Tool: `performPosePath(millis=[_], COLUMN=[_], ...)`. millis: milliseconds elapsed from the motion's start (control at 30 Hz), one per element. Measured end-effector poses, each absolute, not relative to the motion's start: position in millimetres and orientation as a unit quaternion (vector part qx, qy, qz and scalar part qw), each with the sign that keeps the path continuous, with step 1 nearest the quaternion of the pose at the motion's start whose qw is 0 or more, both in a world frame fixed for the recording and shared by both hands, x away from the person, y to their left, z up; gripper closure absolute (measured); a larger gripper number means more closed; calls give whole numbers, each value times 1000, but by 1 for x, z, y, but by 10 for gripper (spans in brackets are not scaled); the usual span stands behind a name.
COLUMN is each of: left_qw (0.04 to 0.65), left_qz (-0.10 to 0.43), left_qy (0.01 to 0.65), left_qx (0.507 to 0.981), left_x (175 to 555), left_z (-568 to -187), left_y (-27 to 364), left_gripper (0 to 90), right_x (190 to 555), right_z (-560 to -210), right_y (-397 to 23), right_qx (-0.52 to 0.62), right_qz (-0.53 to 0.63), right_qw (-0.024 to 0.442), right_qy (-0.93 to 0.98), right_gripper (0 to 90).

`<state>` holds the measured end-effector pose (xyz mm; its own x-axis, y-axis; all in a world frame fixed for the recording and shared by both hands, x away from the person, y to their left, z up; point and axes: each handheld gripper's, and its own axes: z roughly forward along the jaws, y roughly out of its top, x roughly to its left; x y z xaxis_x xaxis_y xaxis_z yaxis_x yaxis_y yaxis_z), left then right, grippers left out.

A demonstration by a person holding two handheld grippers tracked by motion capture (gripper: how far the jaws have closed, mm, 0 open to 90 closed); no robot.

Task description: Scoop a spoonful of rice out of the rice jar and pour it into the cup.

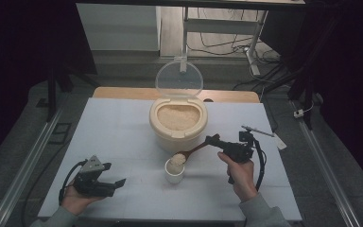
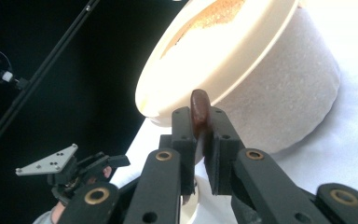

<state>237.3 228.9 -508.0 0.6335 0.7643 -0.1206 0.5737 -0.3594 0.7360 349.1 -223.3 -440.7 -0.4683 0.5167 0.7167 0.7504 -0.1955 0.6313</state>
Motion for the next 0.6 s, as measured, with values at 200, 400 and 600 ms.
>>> performPosePath(millis=[200,400,600], left_qw=[389,388,388], left_qz=[123,123,123], left_qy=[409,409,409], left_qx=[816,817,816], left_x=[237,237,237], left_z=[-508,-509,-509], left_y=[229,228,228], left_gripper=[157,157,157], right_x=[346,340,331], right_z=[-437,-430,-422], right_y=[-221,-219,-217], right_qx=[-489,-457,-425], right_qz=[-588,-596,-601], right_qw=[81,50,17], right_qy=[-639,-658,-677], right_gripper=[832,832,833])
